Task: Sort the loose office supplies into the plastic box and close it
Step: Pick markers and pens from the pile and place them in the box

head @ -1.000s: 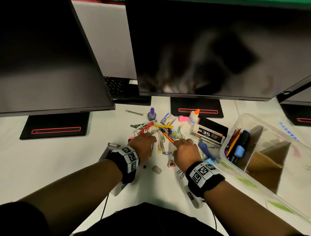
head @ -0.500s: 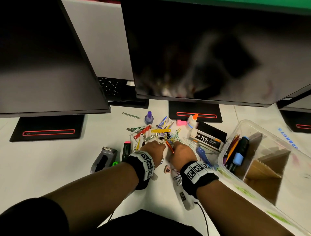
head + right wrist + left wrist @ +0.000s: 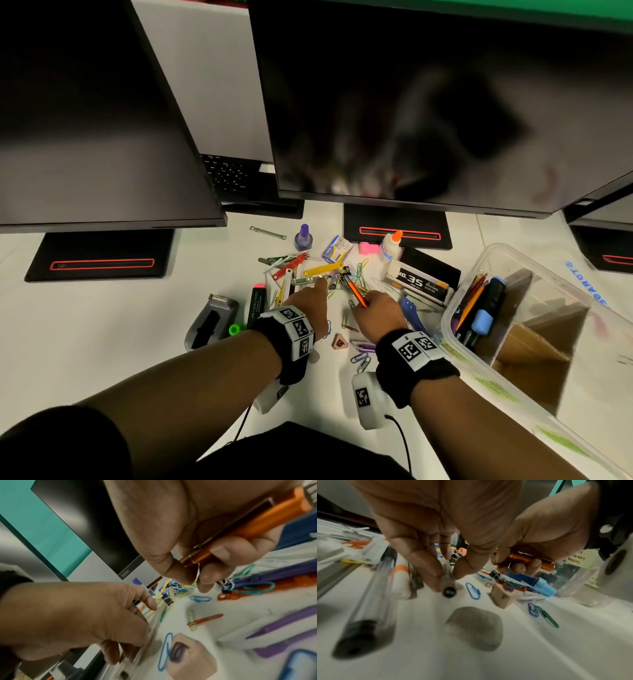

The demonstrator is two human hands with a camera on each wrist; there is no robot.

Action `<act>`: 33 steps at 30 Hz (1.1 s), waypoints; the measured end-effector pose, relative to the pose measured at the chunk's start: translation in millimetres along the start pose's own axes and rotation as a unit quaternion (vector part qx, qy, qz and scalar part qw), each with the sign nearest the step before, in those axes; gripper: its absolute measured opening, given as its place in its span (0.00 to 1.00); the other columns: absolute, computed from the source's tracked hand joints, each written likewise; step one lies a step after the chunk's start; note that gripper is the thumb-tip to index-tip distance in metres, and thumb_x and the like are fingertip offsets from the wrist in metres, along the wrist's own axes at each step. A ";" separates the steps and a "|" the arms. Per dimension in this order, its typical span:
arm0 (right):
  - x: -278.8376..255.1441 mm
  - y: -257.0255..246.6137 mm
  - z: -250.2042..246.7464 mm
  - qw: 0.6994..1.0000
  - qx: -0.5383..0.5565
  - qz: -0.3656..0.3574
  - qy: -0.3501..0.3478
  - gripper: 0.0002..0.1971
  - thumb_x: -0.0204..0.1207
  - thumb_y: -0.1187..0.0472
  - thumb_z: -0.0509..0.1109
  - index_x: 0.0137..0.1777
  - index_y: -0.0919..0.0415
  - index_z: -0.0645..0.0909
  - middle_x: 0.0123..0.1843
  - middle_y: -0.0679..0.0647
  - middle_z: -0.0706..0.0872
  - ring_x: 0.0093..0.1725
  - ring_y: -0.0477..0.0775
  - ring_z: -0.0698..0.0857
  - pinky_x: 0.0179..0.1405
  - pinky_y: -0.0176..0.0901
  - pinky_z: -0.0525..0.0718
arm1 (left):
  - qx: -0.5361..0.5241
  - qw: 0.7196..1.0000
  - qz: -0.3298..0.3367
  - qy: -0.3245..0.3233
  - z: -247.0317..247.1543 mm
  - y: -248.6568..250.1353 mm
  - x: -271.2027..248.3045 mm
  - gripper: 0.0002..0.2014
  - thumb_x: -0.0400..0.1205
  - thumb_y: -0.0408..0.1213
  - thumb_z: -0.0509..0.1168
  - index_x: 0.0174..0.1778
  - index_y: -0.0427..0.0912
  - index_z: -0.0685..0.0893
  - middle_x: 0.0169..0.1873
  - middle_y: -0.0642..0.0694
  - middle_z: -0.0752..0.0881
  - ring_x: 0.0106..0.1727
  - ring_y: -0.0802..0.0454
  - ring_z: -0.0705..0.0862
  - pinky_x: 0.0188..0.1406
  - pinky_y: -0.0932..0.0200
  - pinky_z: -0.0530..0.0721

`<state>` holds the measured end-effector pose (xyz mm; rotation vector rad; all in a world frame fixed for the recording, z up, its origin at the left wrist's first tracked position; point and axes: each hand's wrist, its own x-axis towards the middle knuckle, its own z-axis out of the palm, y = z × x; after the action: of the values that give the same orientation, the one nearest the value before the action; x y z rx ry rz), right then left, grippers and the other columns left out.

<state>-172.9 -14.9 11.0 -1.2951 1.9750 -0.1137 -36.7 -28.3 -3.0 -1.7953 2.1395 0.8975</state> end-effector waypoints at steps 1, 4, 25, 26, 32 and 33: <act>-0.9 -0.5 1.8 1.000 0.004 -0.001 -0.002 0.04 0.75 0.61 0.63 0.44 0.61 0.78 0.46 0.64 0.85 0.51 0.65 0.83 0.44 0.41 0.72 | -0.010 1.000 -0.002 -0.009 -0.8 -0.7 -1.4 0.36 0.78 0.34 0.65 0.79 0.37 0.54 0.68 0.38 0.78 0.69 0.41 0.78 0.63 0.53 0.78; -1.1 -3.2 6.4 1.000 0.030 -0.001 -0.001 0.08 0.75 0.61 0.64 0.35 0.59 0.73 0.34 0.56 0.79 0.41 0.60 0.78 0.41 0.41 0.71 | -0.044 0.998 -0.031 -0.021 -8.0 -2.3 -7.7 0.35 0.76 0.38 0.67 0.77 0.40 0.59 0.67 0.39 0.79 0.68 0.39 0.79 0.62 0.51 0.79; -0.7 -59.6 65.5 0.997 -0.043 -0.056 -0.021 0.18 0.75 0.56 0.70 0.60 0.64 0.73 0.57 0.63 0.85 0.58 0.64 0.84 0.54 0.50 0.82 | -0.019 0.988 -0.143 0.050 -37.1 -75.1 -8.6 0.14 0.81 0.38 0.60 0.61 0.35 0.73 0.58 0.36 0.83 0.58 0.38 0.84 0.47 0.53 0.79; 0.2 -58.3 66.1 0.997 -0.054 -0.058 -0.023 0.19 0.74 0.56 0.70 0.61 0.63 0.72 0.58 0.63 0.85 0.58 0.64 0.84 0.54 0.51 0.82 | -0.026 0.988 -0.142 0.051 -35.2 -74.7 -8.4 0.16 0.80 0.37 0.60 0.62 0.36 0.71 0.58 0.36 0.83 0.58 0.38 0.84 0.48 0.52 0.80; 1.0 -37.2 48.2 0.997 -0.050 -0.046 0.022 0.20 0.72 0.65 0.66 0.64 0.64 0.71 0.63 0.65 0.78 0.60 0.66 0.81 0.57 0.49 0.80 | -0.106 0.983 -0.145 0.038 -36.8 -76.1 -6.9 0.22 0.77 0.37 0.65 0.64 0.36 0.67 0.55 0.37 0.83 0.54 0.38 0.84 0.43 0.53 0.80; 0.4 -34.3 45.3 0.997 -0.057 -0.047 0.026 0.21 0.72 0.67 0.65 0.66 0.65 0.70 0.64 0.65 0.76 0.61 0.67 0.81 0.58 0.50 0.80 | -0.115 0.981 -0.149 0.038 -37.9 -76.2 -6.5 0.23 0.77 0.38 0.66 0.65 0.36 0.67 0.56 0.38 0.83 0.52 0.39 0.84 0.42 0.54 0.79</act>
<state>-118.7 -17.5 -5.7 -1.4720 1.9890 -0.0822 45.3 -50.1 6.4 -2.2200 1.7979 1.0471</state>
